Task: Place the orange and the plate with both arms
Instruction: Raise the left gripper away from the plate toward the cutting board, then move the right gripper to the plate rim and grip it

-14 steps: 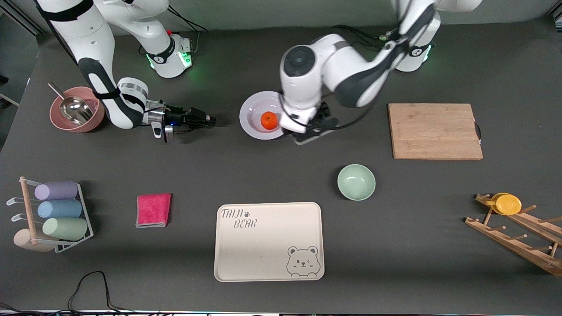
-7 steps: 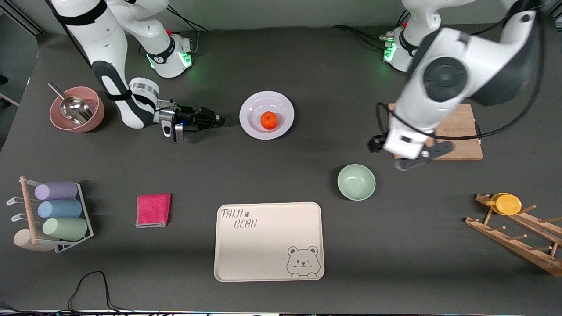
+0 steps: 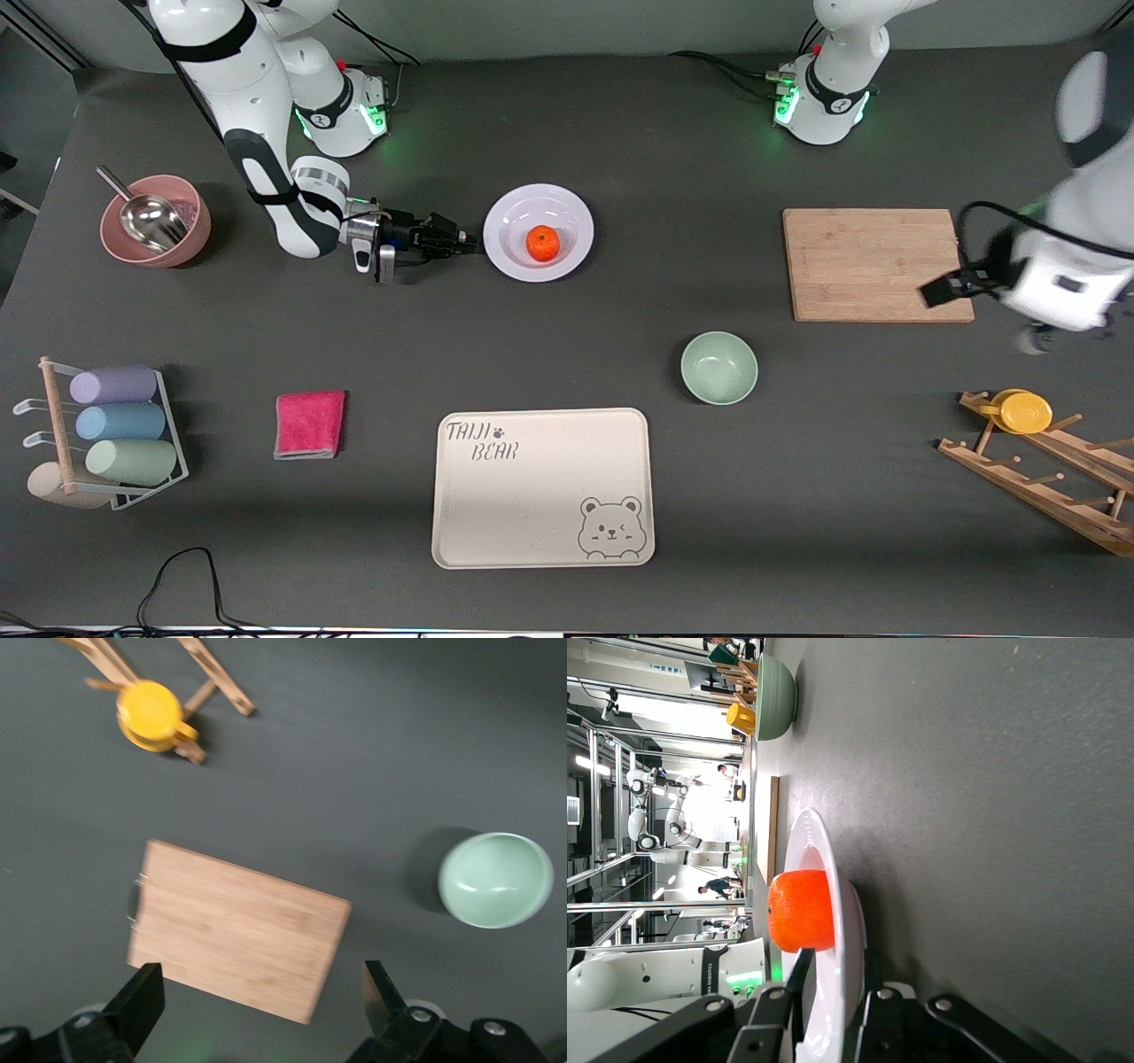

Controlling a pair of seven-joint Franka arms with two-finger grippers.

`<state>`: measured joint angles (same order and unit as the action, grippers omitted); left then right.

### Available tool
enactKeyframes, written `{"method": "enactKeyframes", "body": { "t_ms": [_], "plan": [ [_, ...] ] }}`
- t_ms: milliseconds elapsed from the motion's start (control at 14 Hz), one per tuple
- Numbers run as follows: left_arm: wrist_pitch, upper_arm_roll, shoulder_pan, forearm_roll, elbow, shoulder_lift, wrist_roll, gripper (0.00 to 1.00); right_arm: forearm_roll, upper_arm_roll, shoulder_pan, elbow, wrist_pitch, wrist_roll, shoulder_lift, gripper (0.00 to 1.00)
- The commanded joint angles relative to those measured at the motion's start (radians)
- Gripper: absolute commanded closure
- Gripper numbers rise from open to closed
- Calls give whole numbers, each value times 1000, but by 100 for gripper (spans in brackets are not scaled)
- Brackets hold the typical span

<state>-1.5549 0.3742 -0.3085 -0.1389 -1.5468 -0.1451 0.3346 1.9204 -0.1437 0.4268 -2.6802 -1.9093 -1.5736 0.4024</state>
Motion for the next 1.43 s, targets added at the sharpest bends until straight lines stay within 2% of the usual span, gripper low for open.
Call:
{"method": "enactKeyframes", "body": {
  "t_ms": [0, 214, 357, 1000, 1357],
  "plan": [
    [27, -364, 263, 62, 2, 56, -196, 0, 49, 6, 7, 17, -2, -57, 39, 72],
    [45, -565, 415, 87, -16, 91, -311, 0, 129, 67, 7, 17, -4, -57, 39, 72],
    [44, -619, 471, 102, -38, 108, -315, 0, 170, 101, 7, 19, -4, -68, 41, 72],
    [19, -575, 474, 108, -65, 122, -310, 0, 180, 128, 7, 25, -2, -86, 58, 72],
    [-7, -574, 461, 110, -61, 119, -356, 0, 186, 136, 7, 23, -1, -118, 70, 72]
  ]
}}
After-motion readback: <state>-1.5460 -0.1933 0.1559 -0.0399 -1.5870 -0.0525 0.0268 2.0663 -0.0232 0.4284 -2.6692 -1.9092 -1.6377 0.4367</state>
